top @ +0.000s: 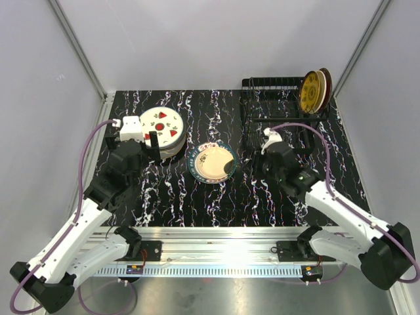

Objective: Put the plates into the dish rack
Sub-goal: Grab a plate with the right arm

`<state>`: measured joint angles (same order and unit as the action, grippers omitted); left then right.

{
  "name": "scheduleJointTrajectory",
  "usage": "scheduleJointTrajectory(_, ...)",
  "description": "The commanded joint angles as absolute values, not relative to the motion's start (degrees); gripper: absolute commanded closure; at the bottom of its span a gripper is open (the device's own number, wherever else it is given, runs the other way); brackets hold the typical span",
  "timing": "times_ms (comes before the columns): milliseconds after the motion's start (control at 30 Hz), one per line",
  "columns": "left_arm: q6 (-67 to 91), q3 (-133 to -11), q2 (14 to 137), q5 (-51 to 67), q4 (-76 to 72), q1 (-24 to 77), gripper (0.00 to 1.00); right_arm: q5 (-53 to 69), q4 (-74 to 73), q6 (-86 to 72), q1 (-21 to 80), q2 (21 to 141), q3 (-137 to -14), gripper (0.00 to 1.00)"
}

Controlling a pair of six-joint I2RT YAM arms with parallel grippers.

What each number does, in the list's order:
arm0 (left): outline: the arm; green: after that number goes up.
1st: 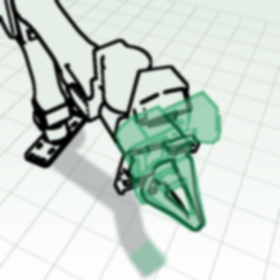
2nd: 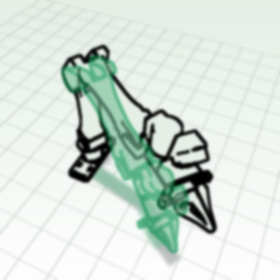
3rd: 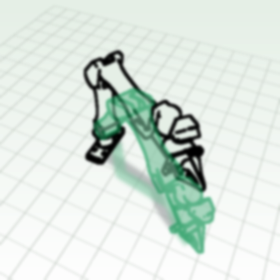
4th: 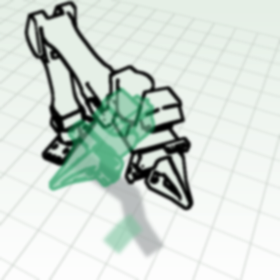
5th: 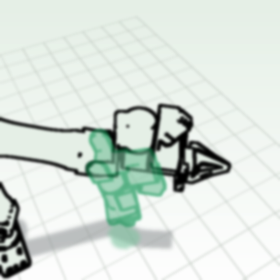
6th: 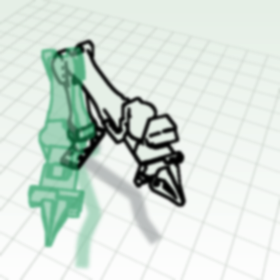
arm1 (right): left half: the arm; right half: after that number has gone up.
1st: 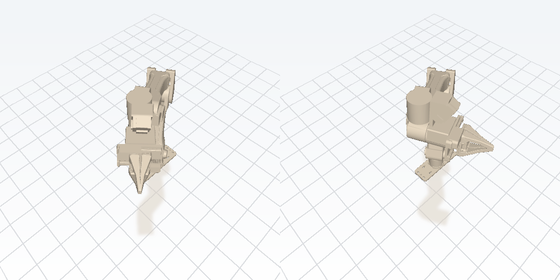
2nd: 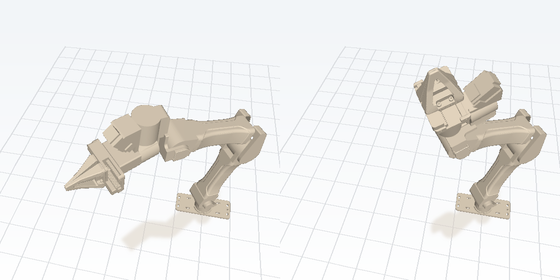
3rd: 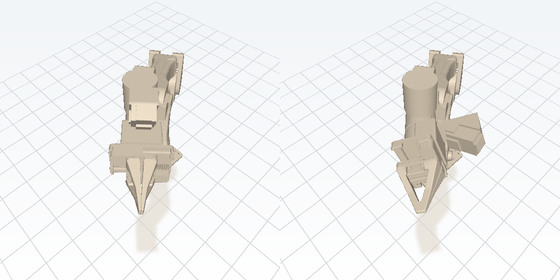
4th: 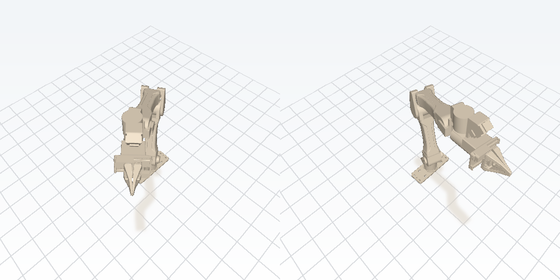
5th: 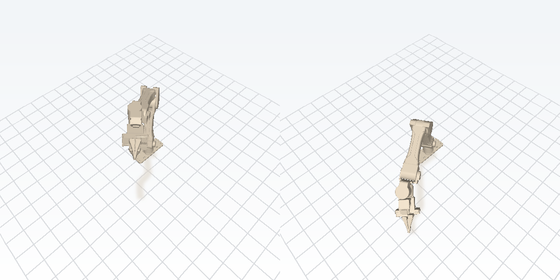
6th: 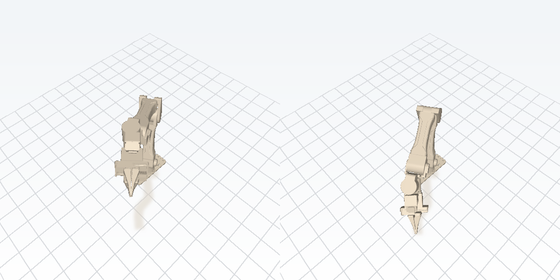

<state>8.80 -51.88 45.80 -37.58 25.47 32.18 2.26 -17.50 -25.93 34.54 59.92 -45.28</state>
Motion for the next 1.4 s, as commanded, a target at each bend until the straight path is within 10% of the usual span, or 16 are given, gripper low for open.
scheduleJointTrajectory(0, 8.4, -51.2, 45.0, -39.9, 21.4, 32.4, 0.01, -4.7, -3.3, -36.9, 36.1, 61.6, -41.9, 0.60)
scheduleJointTrajectory(767, 8.6, -51.8, 48.3, -36.4, 22.6, 32.4, 0.01, -15.7, 10.3, -49.3, 37.7, 92.4, -45.3, 0.36)
scheduleJointTrajectory(1367, 8.8, -52.4, 48.8, -34.6, 23.4, 32.5, 0.01, -22.4, 1.4, -49.3, 40.8, 100.3, -51.2, 0.37)
